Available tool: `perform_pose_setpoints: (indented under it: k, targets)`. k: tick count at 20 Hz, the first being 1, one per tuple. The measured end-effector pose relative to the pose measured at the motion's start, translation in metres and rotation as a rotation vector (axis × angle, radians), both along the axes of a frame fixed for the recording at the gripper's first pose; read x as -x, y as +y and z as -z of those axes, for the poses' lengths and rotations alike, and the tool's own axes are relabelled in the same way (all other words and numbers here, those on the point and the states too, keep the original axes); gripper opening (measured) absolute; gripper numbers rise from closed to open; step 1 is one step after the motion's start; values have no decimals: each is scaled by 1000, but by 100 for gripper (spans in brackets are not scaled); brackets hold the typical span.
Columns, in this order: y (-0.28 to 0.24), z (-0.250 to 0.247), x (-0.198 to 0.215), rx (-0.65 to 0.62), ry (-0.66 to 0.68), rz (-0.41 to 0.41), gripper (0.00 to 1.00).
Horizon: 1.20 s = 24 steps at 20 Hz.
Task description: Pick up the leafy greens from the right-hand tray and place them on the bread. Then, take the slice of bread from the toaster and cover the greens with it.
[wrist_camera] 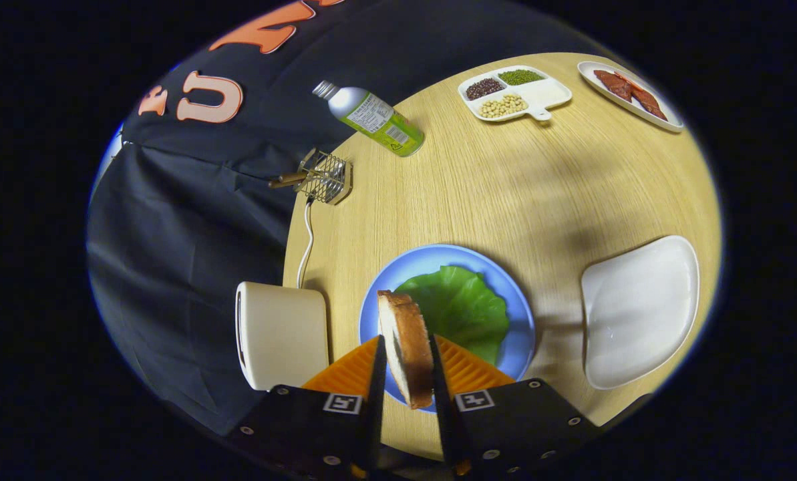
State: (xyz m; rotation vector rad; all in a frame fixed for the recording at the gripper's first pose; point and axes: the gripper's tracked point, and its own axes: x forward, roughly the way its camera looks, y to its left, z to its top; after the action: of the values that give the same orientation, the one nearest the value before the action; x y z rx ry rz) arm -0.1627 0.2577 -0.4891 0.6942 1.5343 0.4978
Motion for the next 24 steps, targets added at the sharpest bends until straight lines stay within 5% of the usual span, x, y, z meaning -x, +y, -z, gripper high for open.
perform_pose_setpoints:
  k: [4, 6, 16, 24]
  targets:
    - [-7, -16, -20, 22, -92, 30, 71]
    - [-16, -26, -32, 48, -154, 26, 80]
    - [-55, -161, -104, 101, -597, 56, 91]
    - [-118, -319, -157, 166, -982, 198, 98]
